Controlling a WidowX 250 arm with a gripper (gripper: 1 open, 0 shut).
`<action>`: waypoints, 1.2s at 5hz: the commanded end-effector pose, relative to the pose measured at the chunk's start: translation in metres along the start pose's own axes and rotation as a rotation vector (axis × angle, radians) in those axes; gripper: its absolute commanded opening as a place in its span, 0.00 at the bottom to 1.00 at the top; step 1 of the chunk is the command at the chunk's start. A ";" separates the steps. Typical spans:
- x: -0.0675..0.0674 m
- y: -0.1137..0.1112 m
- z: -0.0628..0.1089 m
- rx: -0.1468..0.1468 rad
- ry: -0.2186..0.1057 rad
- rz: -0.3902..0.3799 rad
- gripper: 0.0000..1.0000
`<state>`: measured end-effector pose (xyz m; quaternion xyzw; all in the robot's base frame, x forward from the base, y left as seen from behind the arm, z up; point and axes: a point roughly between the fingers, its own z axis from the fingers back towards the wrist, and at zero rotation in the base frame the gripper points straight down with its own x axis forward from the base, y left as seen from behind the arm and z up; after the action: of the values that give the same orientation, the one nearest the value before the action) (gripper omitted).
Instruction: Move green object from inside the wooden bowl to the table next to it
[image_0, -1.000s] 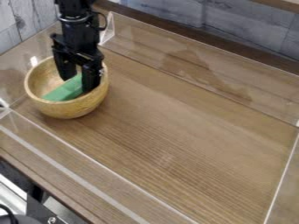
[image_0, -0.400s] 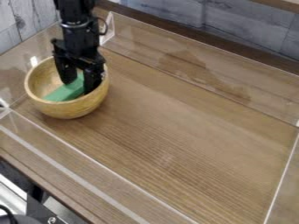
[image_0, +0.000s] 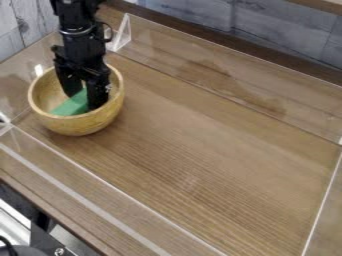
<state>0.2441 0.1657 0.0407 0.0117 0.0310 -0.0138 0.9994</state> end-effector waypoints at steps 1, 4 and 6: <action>-0.001 0.017 0.019 0.012 -0.032 -0.026 1.00; 0.013 0.029 0.052 -0.015 -0.074 -0.058 0.00; 0.023 0.017 0.103 -0.054 -0.159 -0.101 0.00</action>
<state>0.2677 0.1771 0.1159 -0.0465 -0.0121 -0.0599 0.9970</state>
